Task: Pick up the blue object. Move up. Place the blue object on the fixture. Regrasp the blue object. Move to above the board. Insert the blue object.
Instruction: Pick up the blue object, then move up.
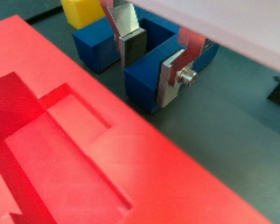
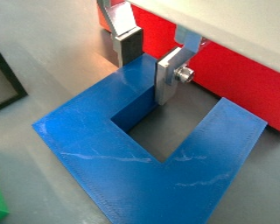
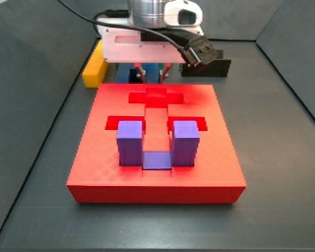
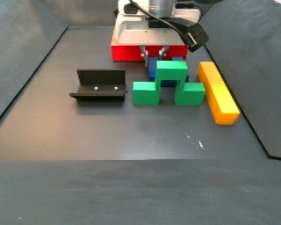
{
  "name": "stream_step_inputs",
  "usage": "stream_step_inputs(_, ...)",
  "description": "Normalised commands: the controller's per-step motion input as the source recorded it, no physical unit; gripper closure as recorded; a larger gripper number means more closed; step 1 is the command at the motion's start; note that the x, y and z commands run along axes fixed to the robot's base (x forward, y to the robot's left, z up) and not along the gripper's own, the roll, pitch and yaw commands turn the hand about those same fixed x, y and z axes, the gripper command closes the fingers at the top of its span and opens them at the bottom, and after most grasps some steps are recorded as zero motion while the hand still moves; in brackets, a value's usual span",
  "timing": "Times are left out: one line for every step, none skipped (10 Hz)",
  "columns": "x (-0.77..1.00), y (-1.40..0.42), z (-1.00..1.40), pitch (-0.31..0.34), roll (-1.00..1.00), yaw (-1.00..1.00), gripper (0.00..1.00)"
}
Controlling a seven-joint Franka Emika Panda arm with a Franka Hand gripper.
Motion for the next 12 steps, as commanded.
stream_step_inputs(0.0,0.0,0.0,0.0,0.0,0.0,1.0)
stream_step_inputs(0.0,0.0,0.0,0.0,0.0,0.0,1.0)
stream_step_inputs(0.0,0.0,0.0,0.0,0.0,0.0,1.0)
stream_step_inputs(0.0,0.0,0.0,0.0,0.0,0.0,1.0)
stream_step_inputs(0.0,0.0,0.0,0.0,0.0,0.0,1.0)
stream_step_inputs(0.0,0.0,0.0,0.0,0.0,0.0,1.0)
stream_step_inputs(0.0,0.0,0.0,0.0,0.0,0.0,1.0)
stream_step_inputs(0.0,0.0,0.0,0.0,0.0,0.0,1.0)
stream_step_inputs(0.0,0.0,0.0,0.0,0.0,0.0,1.0)
stream_step_inputs(0.0,0.0,0.83,0.0,0.0,0.0,1.0)
stream_step_inputs(0.04,0.08,0.82,-0.026,0.01,0.03,1.0)
stream_step_inputs(0.01,0.08,0.71,-0.014,0.0,0.03,1.0)
